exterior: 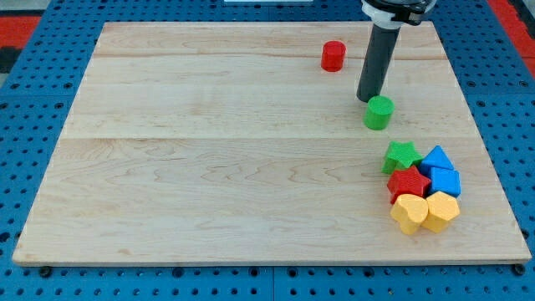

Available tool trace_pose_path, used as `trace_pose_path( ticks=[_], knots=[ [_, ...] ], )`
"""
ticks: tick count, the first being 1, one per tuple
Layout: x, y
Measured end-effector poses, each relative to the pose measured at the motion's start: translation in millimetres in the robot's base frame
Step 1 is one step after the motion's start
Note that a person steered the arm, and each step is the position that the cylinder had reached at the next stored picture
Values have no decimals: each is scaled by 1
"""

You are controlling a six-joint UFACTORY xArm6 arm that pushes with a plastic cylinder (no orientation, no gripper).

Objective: Slide the green circle right a bit

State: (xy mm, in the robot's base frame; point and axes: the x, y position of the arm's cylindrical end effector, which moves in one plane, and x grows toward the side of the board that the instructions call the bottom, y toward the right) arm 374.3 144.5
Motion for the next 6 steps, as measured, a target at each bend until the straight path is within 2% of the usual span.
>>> trace_pose_path(
  ticks=[1, 2, 4, 6],
  knots=[
    [-4, -26],
    [8, -28],
    [29, 20],
    [19, 25]
  ],
)
